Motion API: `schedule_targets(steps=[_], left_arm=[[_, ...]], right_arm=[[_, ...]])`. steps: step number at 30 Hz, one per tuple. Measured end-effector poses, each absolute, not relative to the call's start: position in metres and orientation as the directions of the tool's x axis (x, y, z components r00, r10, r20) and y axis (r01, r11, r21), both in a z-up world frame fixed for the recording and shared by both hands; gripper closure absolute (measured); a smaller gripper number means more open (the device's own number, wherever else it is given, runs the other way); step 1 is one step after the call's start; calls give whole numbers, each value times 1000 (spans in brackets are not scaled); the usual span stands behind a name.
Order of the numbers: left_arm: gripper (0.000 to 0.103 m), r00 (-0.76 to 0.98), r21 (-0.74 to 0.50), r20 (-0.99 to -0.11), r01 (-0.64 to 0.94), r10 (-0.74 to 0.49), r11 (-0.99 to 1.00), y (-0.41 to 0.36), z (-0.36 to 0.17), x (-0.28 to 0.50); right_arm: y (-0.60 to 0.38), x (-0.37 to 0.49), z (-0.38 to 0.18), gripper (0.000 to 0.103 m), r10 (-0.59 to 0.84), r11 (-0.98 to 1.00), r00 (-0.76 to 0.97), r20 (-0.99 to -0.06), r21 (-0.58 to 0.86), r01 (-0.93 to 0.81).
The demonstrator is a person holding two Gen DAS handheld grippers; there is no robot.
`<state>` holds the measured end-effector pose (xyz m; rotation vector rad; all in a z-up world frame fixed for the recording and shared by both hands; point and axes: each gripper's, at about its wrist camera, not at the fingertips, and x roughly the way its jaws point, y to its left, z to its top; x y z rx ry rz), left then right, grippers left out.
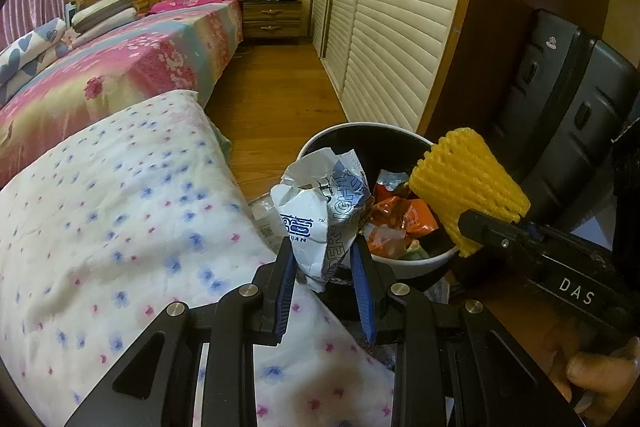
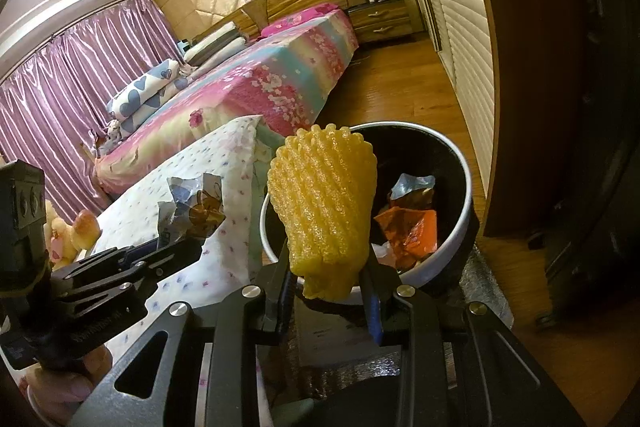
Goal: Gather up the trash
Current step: 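Carry the white wrapper and yellow foam net over the trash bin with both grippers, then open left gripper dropping the white wrapper while right gripper drops the foam net into bin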
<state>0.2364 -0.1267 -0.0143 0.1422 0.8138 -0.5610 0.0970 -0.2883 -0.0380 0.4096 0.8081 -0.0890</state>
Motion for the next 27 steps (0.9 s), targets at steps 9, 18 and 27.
schedule_targets(steps=[9,18,27], left_arm=[[77,549,-79,-723,538,-421,839,-138,-15,244],[77,547,-65,-724,552,-419,832,-150,-17,249],[77,548,-54,-726,556,-414,830,-160,-18,258]], right_arm=[[-297,100,-40,74,65,921,685,-725,308,239],[-303,104,-37,74,53,924,681,-730,295,245],[-308,112,-42,74,53,923,667,-743,291,251]])
